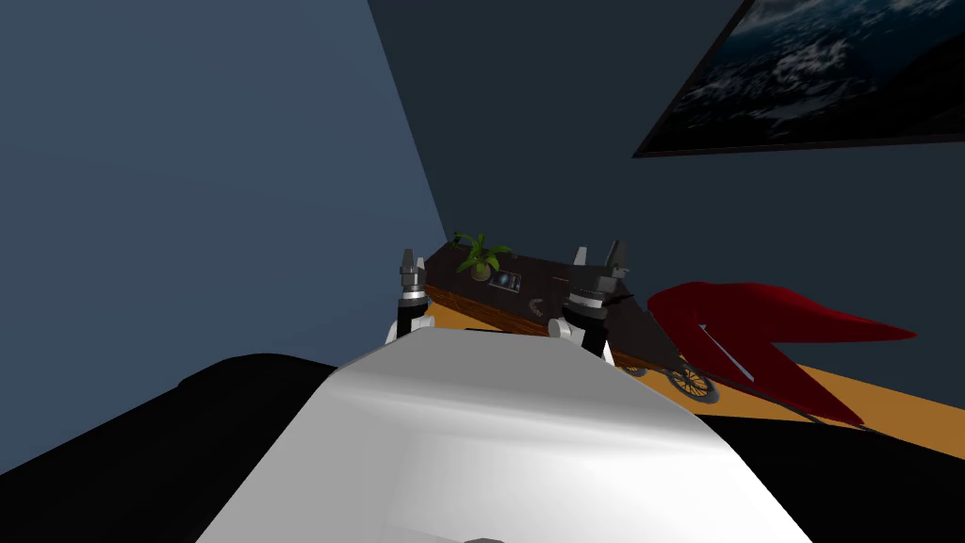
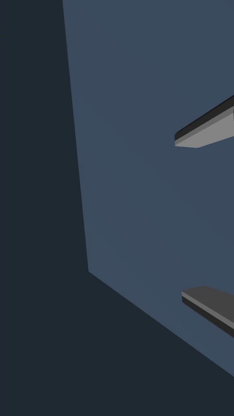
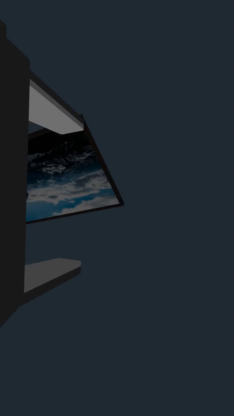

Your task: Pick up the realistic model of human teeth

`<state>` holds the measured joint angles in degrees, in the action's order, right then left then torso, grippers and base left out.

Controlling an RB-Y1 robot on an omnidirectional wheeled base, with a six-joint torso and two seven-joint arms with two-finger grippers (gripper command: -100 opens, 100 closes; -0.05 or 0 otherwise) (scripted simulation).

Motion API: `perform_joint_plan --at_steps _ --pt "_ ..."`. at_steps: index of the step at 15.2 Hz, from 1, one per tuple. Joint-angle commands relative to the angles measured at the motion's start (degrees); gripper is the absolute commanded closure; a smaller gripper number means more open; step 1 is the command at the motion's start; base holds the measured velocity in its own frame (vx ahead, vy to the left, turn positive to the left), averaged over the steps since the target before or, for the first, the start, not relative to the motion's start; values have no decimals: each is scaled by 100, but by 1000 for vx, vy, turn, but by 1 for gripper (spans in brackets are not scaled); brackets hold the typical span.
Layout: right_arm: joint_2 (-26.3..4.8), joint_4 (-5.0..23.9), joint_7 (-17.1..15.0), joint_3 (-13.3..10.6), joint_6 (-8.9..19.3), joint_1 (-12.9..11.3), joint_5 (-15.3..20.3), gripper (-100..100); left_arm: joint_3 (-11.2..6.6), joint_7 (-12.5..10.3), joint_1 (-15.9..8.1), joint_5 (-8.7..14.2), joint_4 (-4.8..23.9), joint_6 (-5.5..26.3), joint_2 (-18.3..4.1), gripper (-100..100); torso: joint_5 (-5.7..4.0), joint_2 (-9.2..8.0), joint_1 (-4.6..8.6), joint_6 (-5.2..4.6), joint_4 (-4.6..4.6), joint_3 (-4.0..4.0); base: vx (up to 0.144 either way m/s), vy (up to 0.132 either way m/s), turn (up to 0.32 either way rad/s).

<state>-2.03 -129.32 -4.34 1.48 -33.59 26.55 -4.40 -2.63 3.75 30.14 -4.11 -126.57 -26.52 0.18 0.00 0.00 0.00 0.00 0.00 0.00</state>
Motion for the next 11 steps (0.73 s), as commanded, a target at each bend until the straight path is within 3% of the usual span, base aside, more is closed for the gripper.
perform_joint_plan --at_steps 1,3,7,11 --pt "-256 130 -128 -28 115 -74 -83 -100 0 0 0 0 0 0 0 0 0 0 0 0 0 0 -27 6 -3" --pt "-352 217 -214 -47 191 -123 -138 -100 0 0 0 0 0 0 0 0 0 -11 -1 0 2 -6 -46 8 -1" --pt "-660 716 -722 -168 654 -421 -474 -100 0 0 -1 0 0 0 0 0 -1 -18 2 1 4 -10 -49 1 6" --pt "-768 1058 -1101 -250 959 -616 -696 -100 0 0 0 0 0 0 0 0 -1 -13 3 0 3 -7 -31 -4 7"
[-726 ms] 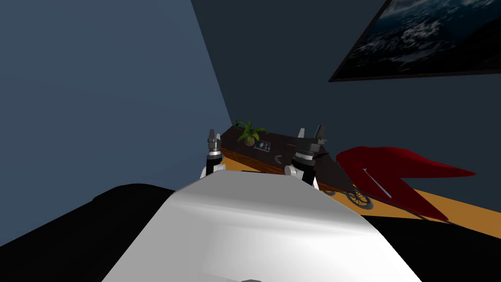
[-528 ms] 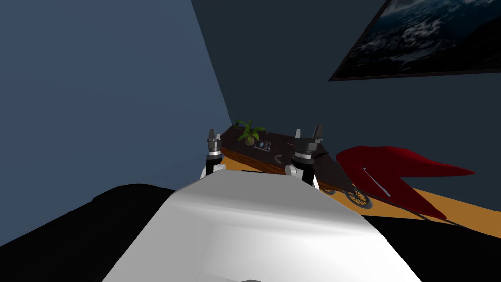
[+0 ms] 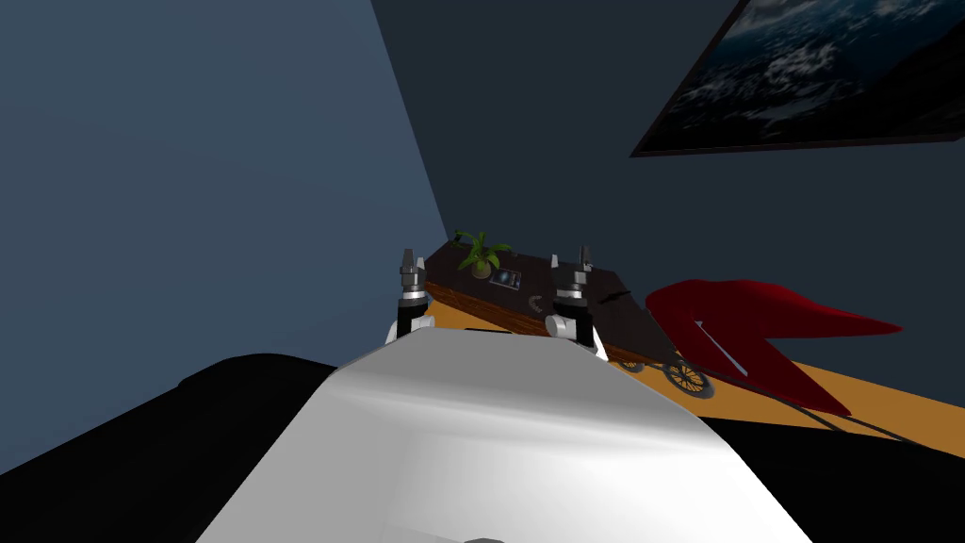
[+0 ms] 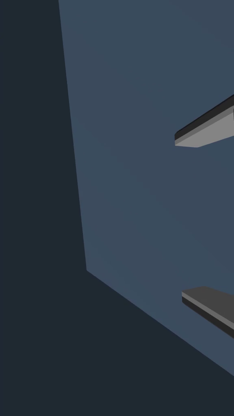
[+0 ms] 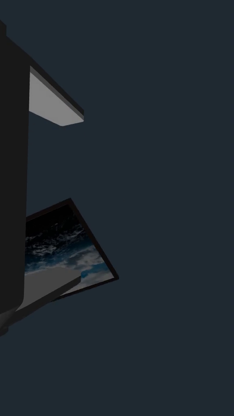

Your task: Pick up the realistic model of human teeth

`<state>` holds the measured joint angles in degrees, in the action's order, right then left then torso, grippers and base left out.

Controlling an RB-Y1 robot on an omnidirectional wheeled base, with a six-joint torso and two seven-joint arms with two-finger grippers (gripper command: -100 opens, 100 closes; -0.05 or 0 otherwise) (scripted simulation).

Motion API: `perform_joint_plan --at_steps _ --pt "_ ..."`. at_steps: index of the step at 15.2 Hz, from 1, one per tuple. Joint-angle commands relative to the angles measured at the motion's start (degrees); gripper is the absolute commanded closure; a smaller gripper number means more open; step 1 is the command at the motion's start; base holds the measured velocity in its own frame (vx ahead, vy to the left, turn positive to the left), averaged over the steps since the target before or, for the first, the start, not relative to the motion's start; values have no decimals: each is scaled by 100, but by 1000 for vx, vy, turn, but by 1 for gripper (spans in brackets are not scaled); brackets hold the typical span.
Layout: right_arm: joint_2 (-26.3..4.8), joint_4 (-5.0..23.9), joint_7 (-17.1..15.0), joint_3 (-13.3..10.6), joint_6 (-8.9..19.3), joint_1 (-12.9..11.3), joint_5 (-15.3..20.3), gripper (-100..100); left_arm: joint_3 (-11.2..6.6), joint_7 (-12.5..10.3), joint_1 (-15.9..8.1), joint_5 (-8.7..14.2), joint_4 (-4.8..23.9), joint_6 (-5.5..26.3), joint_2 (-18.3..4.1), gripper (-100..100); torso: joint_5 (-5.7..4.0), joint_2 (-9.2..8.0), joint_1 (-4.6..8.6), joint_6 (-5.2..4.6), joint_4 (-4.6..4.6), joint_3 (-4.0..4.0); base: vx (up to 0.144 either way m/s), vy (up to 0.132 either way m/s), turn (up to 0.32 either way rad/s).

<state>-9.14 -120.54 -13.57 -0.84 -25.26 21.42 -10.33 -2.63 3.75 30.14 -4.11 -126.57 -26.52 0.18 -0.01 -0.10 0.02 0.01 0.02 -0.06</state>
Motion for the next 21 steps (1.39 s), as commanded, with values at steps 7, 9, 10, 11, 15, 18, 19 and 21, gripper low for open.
perform_joint_plan --at_steps 7,9,10,11,15,18,19,21 --pt "-163 736 -792 -157 646 -437 -489 -100 0 0 0 0 0 0 0 0 0 7 0 0 -2 4 -16 -2 7" --pt "-188 937 -1012 -205 833 -556 -630 -100 0 0 0 0 0 0 0 0 0 7 1 0 -2 4 -17 -5 5" --pt "-209 1144 -1172 -252 1019 -679 -777 -100 0 0 0 0 0 0 0 0 0 6 1 0 -1 4 -18 -7 2" --pt "-209 1144 -1238 -252 1026 -679 -777 -100 0 0 0 0 0 0 0 0 0 6 2 0 -1 4 -16 -8 -1" --pt "-242 1580 -1701 -341 1426 -934 -1087 -100 0 0 0 0 0 0 0 0 -1 7 4 -1 -2 4 -14 -11 -4" --pt "-257 2022 -2089 -419 1801 -1195 -1416 -100 0 0 0 0 0 0 0 0 -2 7 8 0 -2 4 -15 -22 -11" --pt "-257 2042 -2172 -419 1841 -1195 -1416 -100 0 0 0 0 0 0 0 0 -1 7 9 -2 -2 4 -9 -25 -18" --pt "-258 2281 -2408 -452 2017 -1327 -1588 -100 0 0 0 0 0 0 0 0 -1 10 8 -1 -2 5 -4 -20 -12"
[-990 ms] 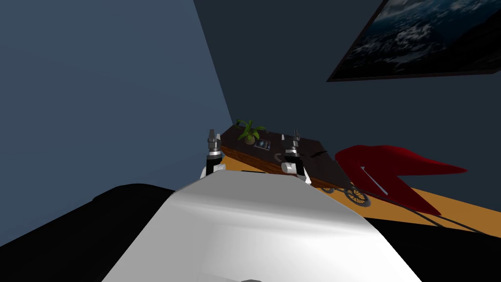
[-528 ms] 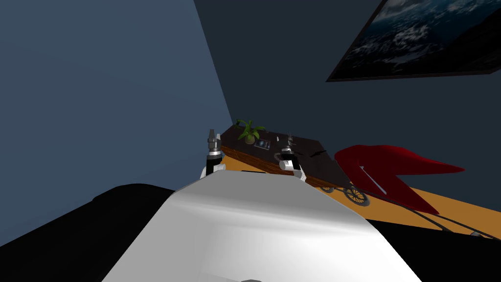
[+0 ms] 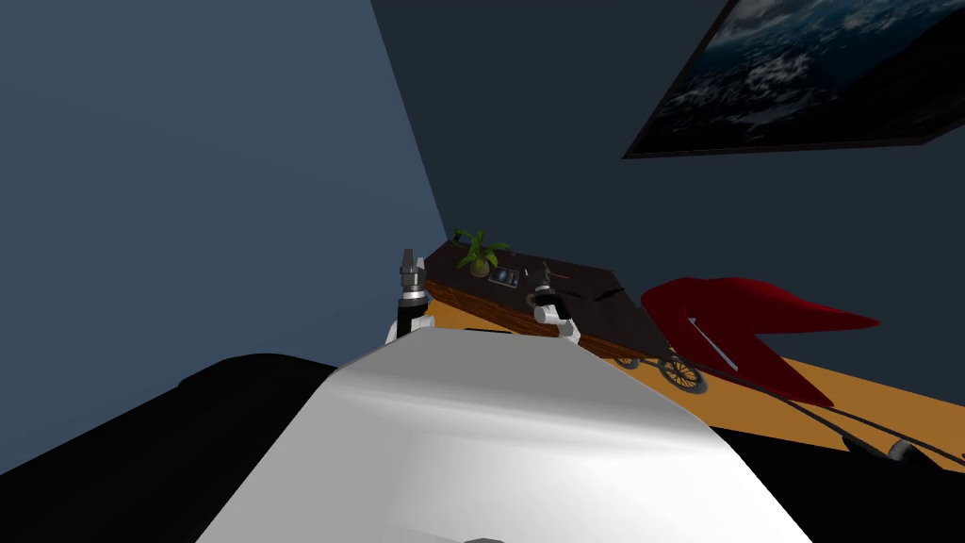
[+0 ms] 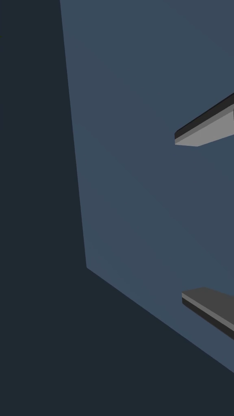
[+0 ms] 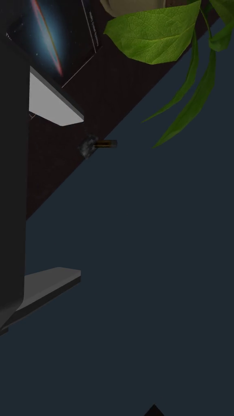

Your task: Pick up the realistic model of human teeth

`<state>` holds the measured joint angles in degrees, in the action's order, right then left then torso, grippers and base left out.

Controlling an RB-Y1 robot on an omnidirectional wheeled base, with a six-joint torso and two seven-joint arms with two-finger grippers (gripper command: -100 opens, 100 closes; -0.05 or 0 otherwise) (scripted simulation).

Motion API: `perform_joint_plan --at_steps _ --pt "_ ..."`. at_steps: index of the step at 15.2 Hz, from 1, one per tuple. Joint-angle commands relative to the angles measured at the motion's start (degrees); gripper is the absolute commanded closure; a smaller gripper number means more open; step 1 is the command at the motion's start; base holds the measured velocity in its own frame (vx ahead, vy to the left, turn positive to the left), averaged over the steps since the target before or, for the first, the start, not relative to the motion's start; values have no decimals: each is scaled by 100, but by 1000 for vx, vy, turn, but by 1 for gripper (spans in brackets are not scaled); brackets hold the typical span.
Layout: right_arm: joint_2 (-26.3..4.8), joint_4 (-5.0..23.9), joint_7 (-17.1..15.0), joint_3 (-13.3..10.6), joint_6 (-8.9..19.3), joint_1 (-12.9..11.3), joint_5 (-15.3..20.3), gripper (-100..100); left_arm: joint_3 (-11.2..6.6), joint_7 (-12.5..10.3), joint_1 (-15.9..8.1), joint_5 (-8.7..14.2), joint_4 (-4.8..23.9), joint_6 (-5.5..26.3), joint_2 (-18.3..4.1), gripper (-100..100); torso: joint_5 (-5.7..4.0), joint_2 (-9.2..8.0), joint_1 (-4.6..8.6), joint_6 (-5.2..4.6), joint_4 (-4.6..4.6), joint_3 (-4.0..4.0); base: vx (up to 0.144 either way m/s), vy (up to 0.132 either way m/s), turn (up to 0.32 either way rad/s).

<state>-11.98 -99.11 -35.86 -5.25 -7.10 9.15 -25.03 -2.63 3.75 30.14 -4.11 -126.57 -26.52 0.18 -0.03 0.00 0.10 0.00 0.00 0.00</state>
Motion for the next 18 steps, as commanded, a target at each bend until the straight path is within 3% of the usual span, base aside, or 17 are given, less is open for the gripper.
perform_joint_plan --at_steps 1,2,3,4,16,18 --pt "26 138 -179 -11 237 -101 -118 -100 0 0 0 0 0 0 0 0 0 0 0 0 0 0 -4 -25 -19" --pt "32 383 -373 -39 379 -233 -293 -100 0 0 0 0 0 0 0 0 0 1 0 0 0 0 -2 -35 -30" --pt "32 383 -412 -39 449 -233 -293 -100 0 0 0 0 0 0 0 0 0 1 4 -1 0 1 -5 -37 -24" --pt "44 597 -592 -62 585 -365 -471 -100 0 0 0 0 0 0 0 0 -1 1 6 -1 0 0 -9 -46 -36" --pt "196 2024 -1891 -101 1882 -1117 -1551 -100 0 0 0 0 0 0 0 0 -4 2 19 -1 -1 1 -1 -58 -50" --pt "196 2139 -1906 -101 1893 -1117 -1551 -100 -1 0 0 0 0 0 -1 0 -5 0 24 -2 0 0 -2 -65 -35"
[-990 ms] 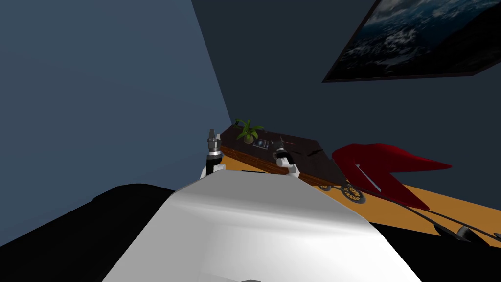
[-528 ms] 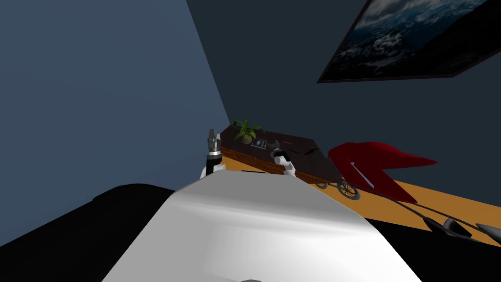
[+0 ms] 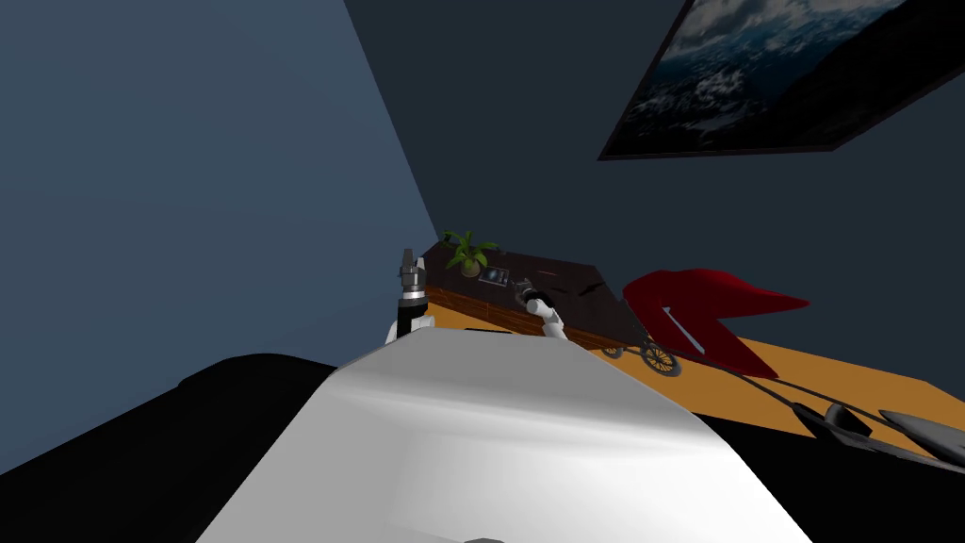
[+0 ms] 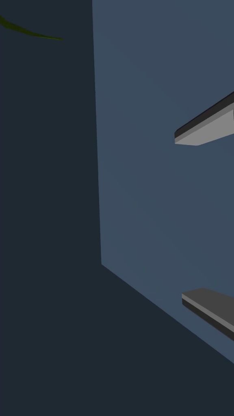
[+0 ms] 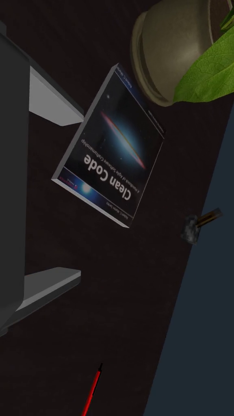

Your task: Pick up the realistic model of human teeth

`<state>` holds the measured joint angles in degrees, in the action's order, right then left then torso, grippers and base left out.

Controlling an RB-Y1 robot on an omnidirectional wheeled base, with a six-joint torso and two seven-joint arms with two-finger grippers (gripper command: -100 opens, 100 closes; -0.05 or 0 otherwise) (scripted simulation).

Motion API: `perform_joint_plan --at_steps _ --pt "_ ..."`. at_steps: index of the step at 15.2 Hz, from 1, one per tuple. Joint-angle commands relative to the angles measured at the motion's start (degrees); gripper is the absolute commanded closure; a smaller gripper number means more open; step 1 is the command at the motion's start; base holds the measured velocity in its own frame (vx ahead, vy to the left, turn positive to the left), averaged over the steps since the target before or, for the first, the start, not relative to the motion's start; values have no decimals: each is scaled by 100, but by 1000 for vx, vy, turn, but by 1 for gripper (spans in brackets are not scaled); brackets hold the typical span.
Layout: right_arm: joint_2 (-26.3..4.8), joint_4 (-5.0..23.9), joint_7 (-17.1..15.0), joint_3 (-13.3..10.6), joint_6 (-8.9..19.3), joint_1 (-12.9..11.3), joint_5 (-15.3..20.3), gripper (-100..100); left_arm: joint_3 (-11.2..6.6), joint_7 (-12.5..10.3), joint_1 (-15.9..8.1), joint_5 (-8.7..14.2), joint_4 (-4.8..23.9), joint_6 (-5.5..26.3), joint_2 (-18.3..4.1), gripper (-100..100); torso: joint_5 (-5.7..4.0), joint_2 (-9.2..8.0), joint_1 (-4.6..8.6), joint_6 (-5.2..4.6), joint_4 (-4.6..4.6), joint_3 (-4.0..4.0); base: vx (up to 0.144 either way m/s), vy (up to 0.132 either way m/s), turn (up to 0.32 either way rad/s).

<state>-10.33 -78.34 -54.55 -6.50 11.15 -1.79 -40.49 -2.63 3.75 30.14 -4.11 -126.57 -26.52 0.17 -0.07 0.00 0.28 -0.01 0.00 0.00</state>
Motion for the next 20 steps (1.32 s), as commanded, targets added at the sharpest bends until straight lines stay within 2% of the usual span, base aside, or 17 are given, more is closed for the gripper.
perform_joint_plan --at_steps 1,2,3,5,6,7,8,9,11,12,13,16,19,20 --pt "62 286 -222 32 258 -137 -178 -100 0 0 0 0 0 0 0 0 0 0 0 0 0 0 3 -53 -55" --pt "62 303 -222 32 258 -137 -178 -100 0 0 0 0 0 0 0 0 1 0 -2 -1 0 0 5 -49 -55" --pt "95 507 -400 42 431 -247 -348 -100 0 0 0 0 0 0 0 0 1 2 -4 -1 0 1 6 -63 -77" --pt "95 538 -400 42 441 -247 -348 -100 0 0 0 0 0 0 0 0 0 3 1 -1 0 2 7 -57 -45" --pt "129 765 -569 54 618 -352 -513 -100 0 0 0 0 0 0 0 0 1 3 -4 0 0 1 11 -51 -46" --pt "129 765 -569 54 618 -352 -513 -100 0 0 0 0 0 0 0 0 1 4 -5 0 -1 2 13 -55 -45" --pt "166 983 -731 66 786 -453 -671 -100 0 0 0 0 0 0 0 0 2 4 -4 -1 -1 2 16 -75 -77" --pt "166 983 -731 66 786 -453 -671 -100 0 0 0 0 0 0 0 0 1 5 2 -2 -1 3 15 -76 -62" --pt "242 1336 -1030 93 1086 -637 -966 -100 0 0 0 0 0 0 0 0 -1 6 6 -1 -1 3 19 -91 -91" --pt "242 1386 -1030 93 1098 -637 -969 -100 -1 0 1 0 0 0 0 0 -1 8 12 -2 -1 4 21 -93 -77" --pt "278 1550 -1166 106 1240 -721 -1106 -100 0 0 0 0 0 0 0 0 -2 8 12 -1 -2 4 10 -84 -74" --pt "312 1736 -1294 117 1371 -799 -1233 -100 0 0 0 0 0 0 0 0 0 4 4 0 -1 2 9 -64 -51" --pt "401 2140 -1611 146 1694 -990 -1549 -100 0 0 0 0 0 0 0 0 0 4 3 -1 -1 2 17 -72 -81" --pt "401 2140 -1611 146 1694 -990 -1549 -100 0 0 0 0 0 0 0 0 -1 5 5 -1 -1 3 19 -64 -38"
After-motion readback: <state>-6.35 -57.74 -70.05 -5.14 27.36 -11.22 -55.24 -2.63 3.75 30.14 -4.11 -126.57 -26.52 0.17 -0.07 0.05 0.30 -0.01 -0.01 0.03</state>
